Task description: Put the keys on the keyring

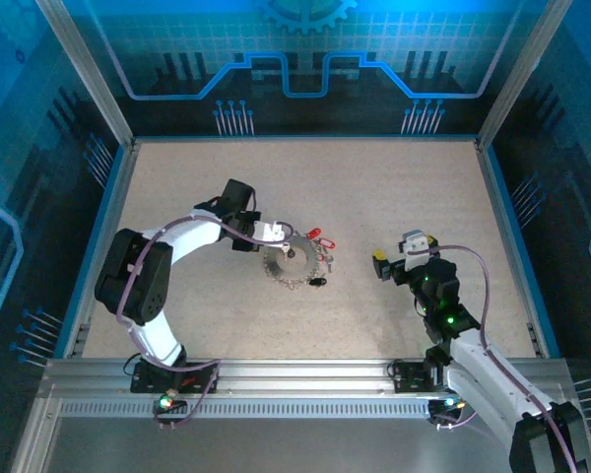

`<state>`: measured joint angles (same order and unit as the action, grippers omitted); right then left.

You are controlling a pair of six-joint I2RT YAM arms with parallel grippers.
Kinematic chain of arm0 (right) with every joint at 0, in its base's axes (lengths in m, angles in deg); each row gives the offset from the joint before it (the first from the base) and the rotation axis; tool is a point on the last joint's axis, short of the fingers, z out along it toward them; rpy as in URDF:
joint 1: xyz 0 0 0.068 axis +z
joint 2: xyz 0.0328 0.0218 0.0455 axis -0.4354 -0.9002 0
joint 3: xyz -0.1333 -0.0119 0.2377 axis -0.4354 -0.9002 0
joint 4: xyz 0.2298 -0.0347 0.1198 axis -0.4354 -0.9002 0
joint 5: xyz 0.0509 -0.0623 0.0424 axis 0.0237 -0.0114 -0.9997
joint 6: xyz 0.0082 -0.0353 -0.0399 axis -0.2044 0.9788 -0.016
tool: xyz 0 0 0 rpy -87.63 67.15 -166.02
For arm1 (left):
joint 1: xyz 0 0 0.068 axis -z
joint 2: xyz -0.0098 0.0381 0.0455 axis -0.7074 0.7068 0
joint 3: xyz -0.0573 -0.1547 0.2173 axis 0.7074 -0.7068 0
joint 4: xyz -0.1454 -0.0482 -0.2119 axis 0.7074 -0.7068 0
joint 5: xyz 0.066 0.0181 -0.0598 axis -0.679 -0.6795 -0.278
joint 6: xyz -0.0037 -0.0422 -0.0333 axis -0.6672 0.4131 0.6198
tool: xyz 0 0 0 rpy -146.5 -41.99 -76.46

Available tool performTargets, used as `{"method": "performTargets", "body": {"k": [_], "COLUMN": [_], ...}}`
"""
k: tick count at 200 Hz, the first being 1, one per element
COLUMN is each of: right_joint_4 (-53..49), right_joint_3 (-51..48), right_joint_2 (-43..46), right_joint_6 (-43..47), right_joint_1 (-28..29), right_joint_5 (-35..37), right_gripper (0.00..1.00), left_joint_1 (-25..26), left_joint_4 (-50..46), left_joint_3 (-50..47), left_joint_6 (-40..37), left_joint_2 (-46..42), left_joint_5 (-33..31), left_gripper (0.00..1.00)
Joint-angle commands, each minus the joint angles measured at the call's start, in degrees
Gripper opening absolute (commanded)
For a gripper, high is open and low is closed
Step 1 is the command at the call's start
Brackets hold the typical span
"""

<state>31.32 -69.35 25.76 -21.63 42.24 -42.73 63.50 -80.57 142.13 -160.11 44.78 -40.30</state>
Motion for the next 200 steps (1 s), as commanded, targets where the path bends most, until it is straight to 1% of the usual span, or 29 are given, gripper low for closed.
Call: {"method": "performTargets", "body": {"k": [1,5,17,22,25,27,29,44,53,57,60,63,66,67,69,82,95,106,121,130,142,148,154,174,182,200], "right_joint_4": [2.77,2.7,2.8,3.14,3.33,3.45,3.66,4.44,4.38,4.49,4.71,5.06,5.52,5.69,6.04,9.36,13.07,16.48,19.99,21.84,26.38,27.92,27.02,29.13,30.42,33.59], "right_joint_3": [-0.93,-1.03,-1.29,-1.47,-1.45,-1.54,-1.55,-1.01,-0.09,0.35,0.64,0.83,1.0,1.03,1.15,1.69,1.93,2.28,3.74,4.45,4.71,4.98,6.08,7.39,7.48,8.11], "right_joint_2": [0.21,0.27,0.24,0.08,-0.01,-0.14,-0.24,-1.69,-3.11,-3.92,-4.53,-5.27,-6.01,-6.23,-6.66,-10.45,-14.78,-18.74,-24.21,-26.77,-29.98,-31.47,-32.47,-35.56,-37.08,-41.74], "right_joint_6": [0.17,0.09,-0.08,-0.06,-0.08,-0.04,0.02,0.42,0.38,0.45,0.58,0.8,0.94,0.94,1.1,1.46,1.19,1.21,2.05,2.62,2.68,2.63,2.71,3.11,2.12,-1.13], "right_joint_1": [-0.5,-0.51,-0.48,-0.46,-0.44,-0.5,-0.51,-0.47,-0.47,-0.4,-0.43,-0.41,-0.33,-0.29,-0.28,-0.16,-0.15,-0.19,0.05,-0.01,-0.66,-1.26,-1.58,-3.67,-5.42,-8.79], "right_joint_5": [1.07,1.24,1.5,1.51,1.56,1.57,1.59,2.01,2.98,3.16,3.34,3.42,3.56,3.59,3.72,4.46,5.99,5.95,5.1,5.34,6.21,6.25,7.04,6.82,5.64,4.24], "right_gripper": [1.0,1.0,1.0,1.0,1.0,1.0,1.0,1.0,1.0,1.0,1.0,1.0,1.0,1.0,1.0,1.0,1.0,1.0,1.0,1.0,1.0,1.0,1.0,1.0,1.0,1.0], "left_joint_1": [-0.46,-0.46,-0.7,-1.0,-1.1,-1.15,-1.27,-1.85,-1.87,-1.95,-2.0,-2.04,-2.0,-2.07,-2.12,-2.22,-2.22,-2.23,-2.22,-2.08,-1.89,-1.96,-1.99,-2.11,-2.81,-5.75], "left_joint_4": [4.64,5.14,5.64,5.52,5.5,5.5,5.45,4.28,6.81,8.38,9.53,10.91,12.26,12.57,13.42,18.69,25.18,31.79,41.9,47.1,53.94,56.11,56.86,52.82,53.6,57.25], "left_joint_3": [-1.89,-2.08,-2.2,-2.24,-2.28,-2.35,-2.36,-2.9,-4.55,-5.58,-6.41,-7.27,-8.17,-8.43,-9.03,-12.12,-14.73,-17.85,-24.96,-29.38,-35.22,-37.3,-38.82,-40.77,-41.94,-43.92], "left_joint_6": [4.09,4.65,6.7,7.5,8.18,8.61,9.11,10.52,12.43,13.49,14.22,15.17,16.1,16.41,17.08,21.95,29.37,36.26,45.08,48.87,53.15,55.26,56.97,60.63,62.82,68.34], "left_joint_2": [0.69,0.63,-0.02,-0.35,-0.64,-0.83,-1.08,-2.86,-4.45,-5.42,-6.3,-7.21,-8.2,-8.53,-9.11,-13.17,-16.56,-19.33,-23.26,-25.47,-27.27,-27.8,-28.46,-31.66,-32.03,-30.47], "left_joint_5": [1.89,1.55,1.16,1.42,1.59,1.81,1.99,3.49,3.2,3.22,3.37,3.47,3.54,3.56,3.57,2.7,-1.14,-5.22,-11.19,-14.41,-20.27,-23.4,-25.51,-27.26,-27.11,-24.11], "left_gripper": [0.14,0.18,0.33,0.41,0.47,0.53,0.55,0.58,0.59,0.61,0.66,0.78,0.92,0.95,0.98,0.99,0.99,0.99,0.99,0.99,0.99,0.99,0.99,0.99,0.99,0.99]}}
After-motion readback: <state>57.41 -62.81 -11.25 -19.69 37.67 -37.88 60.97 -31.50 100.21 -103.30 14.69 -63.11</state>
